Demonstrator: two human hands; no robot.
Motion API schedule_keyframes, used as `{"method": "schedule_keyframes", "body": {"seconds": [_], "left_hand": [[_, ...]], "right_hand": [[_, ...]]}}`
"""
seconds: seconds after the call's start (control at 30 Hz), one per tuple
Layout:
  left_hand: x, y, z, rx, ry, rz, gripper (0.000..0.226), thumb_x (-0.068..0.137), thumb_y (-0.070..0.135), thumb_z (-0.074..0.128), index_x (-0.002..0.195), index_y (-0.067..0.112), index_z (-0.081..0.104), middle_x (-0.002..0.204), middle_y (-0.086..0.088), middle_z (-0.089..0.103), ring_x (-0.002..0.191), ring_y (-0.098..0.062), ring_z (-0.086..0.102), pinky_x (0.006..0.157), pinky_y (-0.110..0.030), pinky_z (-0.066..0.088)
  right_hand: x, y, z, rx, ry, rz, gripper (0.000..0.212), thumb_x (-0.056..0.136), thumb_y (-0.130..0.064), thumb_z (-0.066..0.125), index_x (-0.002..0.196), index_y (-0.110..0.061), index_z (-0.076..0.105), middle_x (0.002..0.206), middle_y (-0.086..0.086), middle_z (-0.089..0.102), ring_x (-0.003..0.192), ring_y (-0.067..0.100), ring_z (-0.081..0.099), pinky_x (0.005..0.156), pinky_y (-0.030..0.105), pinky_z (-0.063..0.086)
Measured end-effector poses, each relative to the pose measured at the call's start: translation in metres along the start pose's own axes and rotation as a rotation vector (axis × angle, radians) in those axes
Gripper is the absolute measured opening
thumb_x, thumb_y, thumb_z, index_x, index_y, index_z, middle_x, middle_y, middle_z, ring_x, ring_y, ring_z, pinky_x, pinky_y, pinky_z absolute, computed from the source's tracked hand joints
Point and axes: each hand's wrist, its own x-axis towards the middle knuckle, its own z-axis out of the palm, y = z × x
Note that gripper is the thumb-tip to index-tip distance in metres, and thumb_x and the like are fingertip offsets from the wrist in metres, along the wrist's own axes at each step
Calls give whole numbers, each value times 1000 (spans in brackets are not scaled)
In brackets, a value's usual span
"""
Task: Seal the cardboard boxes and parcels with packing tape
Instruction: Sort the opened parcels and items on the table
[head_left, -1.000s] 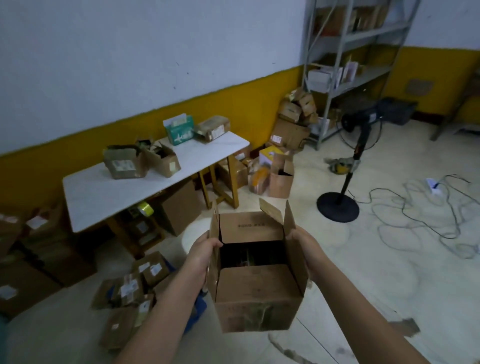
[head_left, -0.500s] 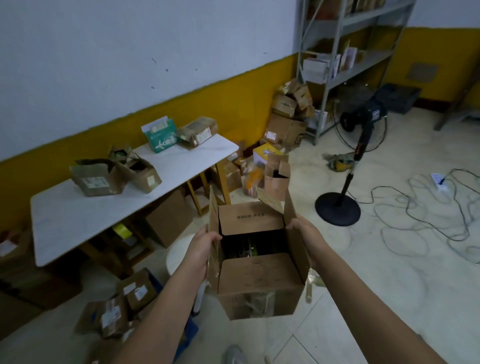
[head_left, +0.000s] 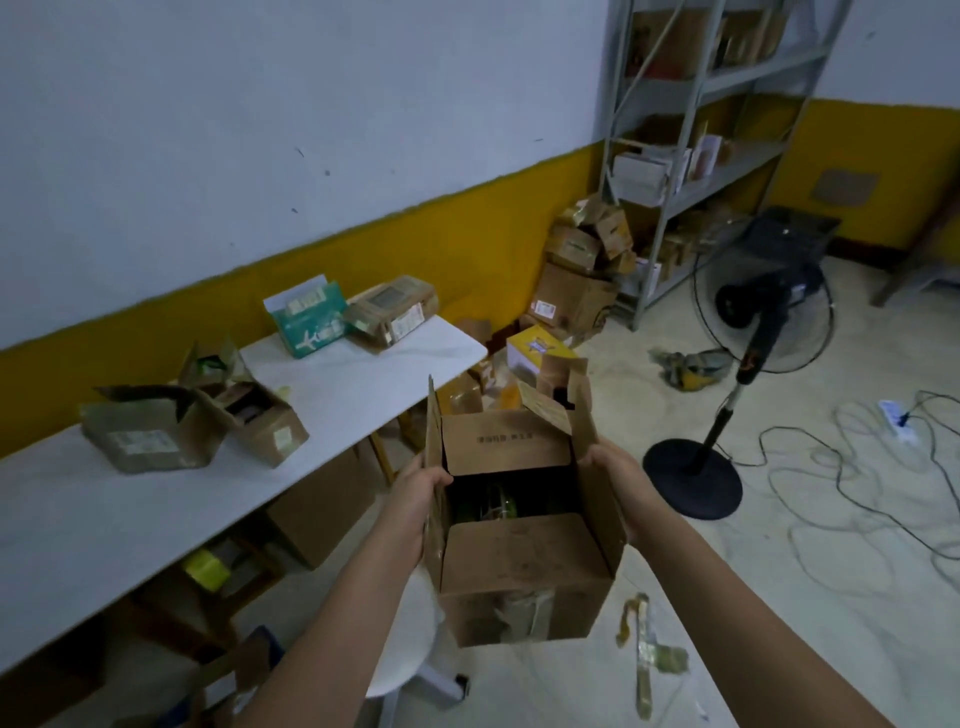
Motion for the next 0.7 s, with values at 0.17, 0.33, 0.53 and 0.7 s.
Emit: {"method": "schedule_keyframes", "body": {"seconds": [0.17,0.33,0.53,0.7], "left_hand": [[59,49,-7,8,25,41,39,91,-1,49,127,10,61,109,-14,69,93,-26,64,61,-30,47],[111,90,-12,45,71,68,34,90,3,51,120,14,63,111,-13,68,102,-32,63,72,-36,51],[179,128,-7,-13,131,49,33,89,4,50,115,17,65,103,-13,70,96,-31,66,68,-35,51],[244,167,13,-51,190,45,27,91,1,48,101,20,65,91,-10,67,82,-24,63,58,-31,46]], "right_hand": [[63,-33,26,-4,29,-22,26,88,-1,42,81,-19,59,75,3,52,67,17,50,58,30,37],[123,-62,46,5,-10,-14,25,88,-5,45,90,-21,63,83,7,54,75,21,52,63,32,40],[210,-92,66,-14,-66,21,30,86,-8,48,106,-21,67,92,11,59,81,24,56,66,34,42],[295,-121,73,-37,-116,78,15,90,-7,46,85,-13,59,75,7,55,68,20,53,57,28,39]]}}
